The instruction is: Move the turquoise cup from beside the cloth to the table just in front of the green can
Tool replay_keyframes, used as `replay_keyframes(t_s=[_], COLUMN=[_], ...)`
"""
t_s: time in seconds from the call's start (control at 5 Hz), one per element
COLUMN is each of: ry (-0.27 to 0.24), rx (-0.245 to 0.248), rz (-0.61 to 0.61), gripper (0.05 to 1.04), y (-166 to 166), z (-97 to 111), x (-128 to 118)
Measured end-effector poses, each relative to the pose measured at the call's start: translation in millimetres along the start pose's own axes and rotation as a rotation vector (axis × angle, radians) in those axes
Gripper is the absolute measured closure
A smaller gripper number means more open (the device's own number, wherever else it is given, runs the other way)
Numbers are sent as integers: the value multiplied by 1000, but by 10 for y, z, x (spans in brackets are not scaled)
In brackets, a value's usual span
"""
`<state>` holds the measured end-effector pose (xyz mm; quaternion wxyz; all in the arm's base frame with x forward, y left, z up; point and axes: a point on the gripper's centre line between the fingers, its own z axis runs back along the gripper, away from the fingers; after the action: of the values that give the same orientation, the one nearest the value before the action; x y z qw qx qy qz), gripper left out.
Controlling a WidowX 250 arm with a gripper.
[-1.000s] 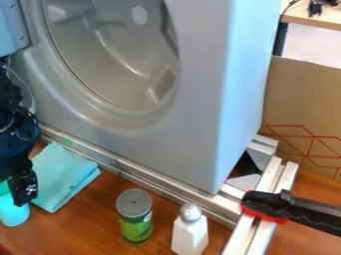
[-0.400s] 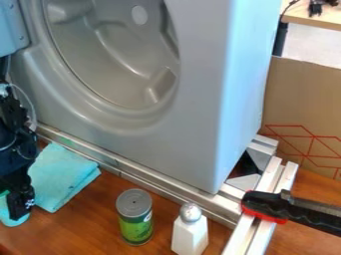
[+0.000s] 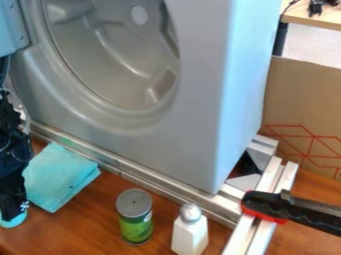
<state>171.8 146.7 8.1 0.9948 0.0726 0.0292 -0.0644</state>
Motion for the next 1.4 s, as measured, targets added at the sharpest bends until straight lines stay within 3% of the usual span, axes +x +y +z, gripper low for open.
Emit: replay_keyframes(t_s=[0.2, 0.4, 0.6, 0.8, 1.0, 1.2, 1.4], ry=[0, -18, -31, -107, -126, -35, 45], rx=[-15, 15, 42, 90, 9, -139, -162], rz=[-2, 31, 72, 30, -7, -56, -93], gripper=[720, 926, 992, 993, 993, 993, 993], y=[-23, 23, 37, -126, -449, -921, -1296], z=[10, 83, 192, 573, 798, 855, 857], x=[-3, 10, -7, 121, 160, 195, 177])
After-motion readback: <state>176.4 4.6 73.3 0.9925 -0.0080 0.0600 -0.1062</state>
